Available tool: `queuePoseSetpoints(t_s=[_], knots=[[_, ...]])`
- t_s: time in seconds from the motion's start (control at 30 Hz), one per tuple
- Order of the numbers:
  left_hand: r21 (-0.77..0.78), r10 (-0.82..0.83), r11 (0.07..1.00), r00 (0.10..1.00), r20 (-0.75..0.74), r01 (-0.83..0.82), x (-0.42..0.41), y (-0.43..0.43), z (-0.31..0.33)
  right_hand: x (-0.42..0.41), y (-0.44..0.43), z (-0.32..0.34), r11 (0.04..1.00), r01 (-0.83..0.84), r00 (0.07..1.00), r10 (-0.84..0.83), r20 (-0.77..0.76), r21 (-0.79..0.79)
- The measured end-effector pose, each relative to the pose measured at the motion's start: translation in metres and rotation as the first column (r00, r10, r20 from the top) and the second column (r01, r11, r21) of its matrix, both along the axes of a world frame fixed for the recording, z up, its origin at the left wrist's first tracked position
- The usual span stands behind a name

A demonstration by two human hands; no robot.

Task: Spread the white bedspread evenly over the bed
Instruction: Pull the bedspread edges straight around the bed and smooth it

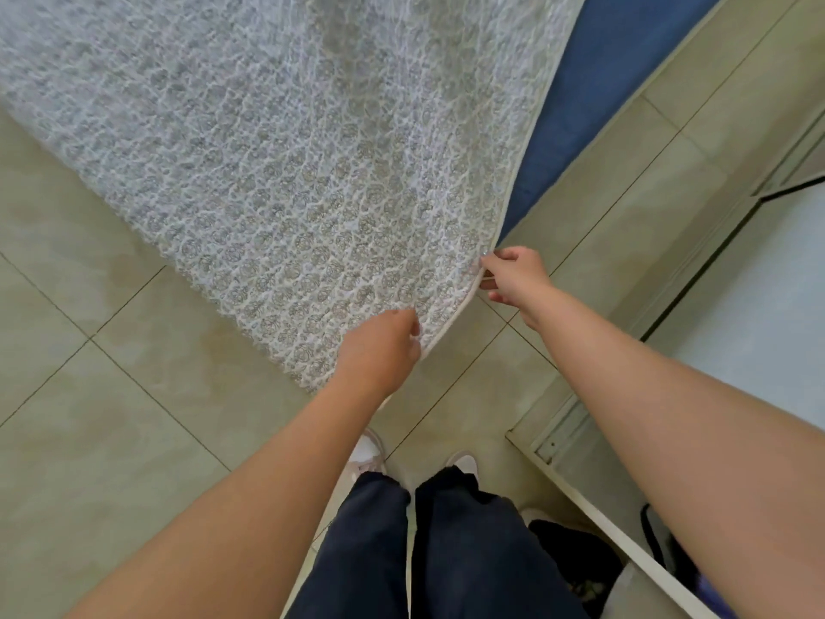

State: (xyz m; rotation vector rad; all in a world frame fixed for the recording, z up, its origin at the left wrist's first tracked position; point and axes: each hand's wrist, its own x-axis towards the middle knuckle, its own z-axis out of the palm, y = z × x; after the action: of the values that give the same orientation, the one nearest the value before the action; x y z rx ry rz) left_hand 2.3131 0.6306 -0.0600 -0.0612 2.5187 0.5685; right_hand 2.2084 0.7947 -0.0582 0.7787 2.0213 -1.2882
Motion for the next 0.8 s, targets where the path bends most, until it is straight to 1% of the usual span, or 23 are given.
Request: queuePoseSetpoints(t_s=[0.1, 0.17, 0.33, 0.4, 0.53, 0.67, 0.8], knots=[[0.069, -0.019, 0.997, 0.996, -0.091, 0.025, -0.025, 0.007, 0.006, -0.018, 0.011, 0.004, 0.998, 0.059, 0.998, -0.060, -0.014, -0.004], [0.086, -0.032, 0.995, 0.988, -0.153, 0.045, -0.048, 0.017, 0.008, -0.036, 0.019, 0.007, 0.997, 0.075, 0.997, -0.075, -0.011, -0.017], [0.065, -0.044, 0.995, 0.927, -0.373, 0.073, -0.112, 0.053, 0.008, -0.089, 0.046, 0.009, 0.992, 0.097, 0.995, -0.099, -0.033, -0.078], [0.036, -0.044, 0.997, 0.919, -0.393, 0.064, -0.142, 0.071, 0.007, -0.111, 0.060, 0.006, 0.992, 0.089, 0.995, -0.093, -0.038, -0.094], [-0.014, 0.006, 1.000, 0.922, -0.388, -0.012, -0.195, 0.103, 0.002, -0.154, 0.085, 0.000, 0.994, 0.037, 0.998, -0.042, -0.045, -0.106], [-0.104, 0.077, 0.989, 0.961, -0.267, -0.108, -0.246, 0.120, -0.002, -0.203, 0.101, -0.006, 0.994, -0.018, 0.997, 0.010, -0.077, -0.107], [-0.223, 0.083, 0.967, 0.978, -0.193, -0.126, -0.280, 0.125, -0.010, -0.246, 0.102, -0.012, 0.983, 0.041, 0.995, -0.056, -0.078, -0.178]])
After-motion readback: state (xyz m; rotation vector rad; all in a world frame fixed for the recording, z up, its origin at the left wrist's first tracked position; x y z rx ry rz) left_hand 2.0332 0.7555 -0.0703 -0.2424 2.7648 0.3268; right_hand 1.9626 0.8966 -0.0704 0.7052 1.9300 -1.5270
